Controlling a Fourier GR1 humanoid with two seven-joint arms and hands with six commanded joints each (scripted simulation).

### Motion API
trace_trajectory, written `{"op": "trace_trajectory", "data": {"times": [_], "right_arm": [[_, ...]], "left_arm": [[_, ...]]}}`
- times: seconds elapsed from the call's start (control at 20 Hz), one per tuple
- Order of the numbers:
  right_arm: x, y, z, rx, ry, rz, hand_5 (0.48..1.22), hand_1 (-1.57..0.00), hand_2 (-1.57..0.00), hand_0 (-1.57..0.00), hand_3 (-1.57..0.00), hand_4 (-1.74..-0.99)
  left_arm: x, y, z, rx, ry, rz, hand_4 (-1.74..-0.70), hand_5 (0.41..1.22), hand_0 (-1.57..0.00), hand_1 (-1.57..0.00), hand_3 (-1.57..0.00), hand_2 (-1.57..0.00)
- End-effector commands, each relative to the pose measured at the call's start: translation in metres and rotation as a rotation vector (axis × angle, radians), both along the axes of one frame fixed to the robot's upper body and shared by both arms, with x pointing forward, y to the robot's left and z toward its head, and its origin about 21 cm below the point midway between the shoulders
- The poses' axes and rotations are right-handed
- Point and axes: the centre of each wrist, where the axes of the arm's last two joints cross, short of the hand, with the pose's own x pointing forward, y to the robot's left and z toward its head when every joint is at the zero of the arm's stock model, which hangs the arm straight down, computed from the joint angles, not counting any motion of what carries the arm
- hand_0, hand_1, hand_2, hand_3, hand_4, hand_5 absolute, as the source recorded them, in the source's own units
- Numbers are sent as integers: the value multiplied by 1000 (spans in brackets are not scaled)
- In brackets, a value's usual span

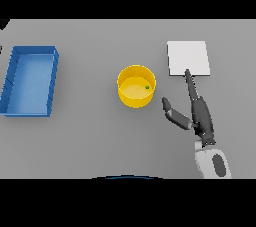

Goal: Pick up the red beaker and tilt it to pour out 1 green nut into yellow bowl. Pick up the yellow bowl and place it on the metallic measuring scale.

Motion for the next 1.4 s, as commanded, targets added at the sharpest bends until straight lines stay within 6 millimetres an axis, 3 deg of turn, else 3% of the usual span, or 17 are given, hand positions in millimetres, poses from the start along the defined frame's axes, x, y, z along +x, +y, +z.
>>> {"op": "trace_trajectory", "data": {"times": [0.0,0.4,0.7,0.8,0.95,1.05,1.1,1.2,1.35], "right_arm": [[-1,-2,-1,-8,10,2,650,1,1,1,1,-1035],[-6,-4,-9,16,12,18,648,1,1,1,1,-1004],[-3,-6,-7,16,3,6,644,1,1,1,1,-1013],[-4,-5,-9,12,13,-1,636,1,1,1,1,-1021],[-7,-7,-8,10,-8,5,634,1,1,1,1,-1012],[-6,-7,-7,29,-13,7,635,1,1,1,1,-1007],[-7,-2,-8,30,-8,10,636,1,1,1,1,-1004],[-7,-6,-5,30,-3,11,634,1,1,1,1,-1005],[-6,-5,-6,23,-7,13,639,1,1,1,1,-1011]], "left_arm": [[-7,0,-10,-33,5,34,-1741,1221,-1571,-1571,-1464,-1571],[-59,-12,-58,-167,-31,69,-1741,1221,-1571,-1571,-1512,-1571],[-80,-16,-72,-190,5,92,-1741,1046,-1571,-1571,-1555,-1571],[-84,-18,-77,-154,31,83,-1645,941,-1571,-1571,-1561,-1571],[-93,-16,-76,-129,52,71,-1275,810,-1571,-1543,-1470,-1501],[-97,-15,-79,-132,68,44,-1068,749,-1393,-1215,-1136,-1209],[-99,-16,-80,-127,80,38,-1002,720,-1207,-995,-952,-1020],[-99,-14,-75,-117,103,34,-920,677,-772,-637,-614,-652],[-100,-12,-84,-66,163,-1,-836,657,-395,-325,-314,-334]]}}
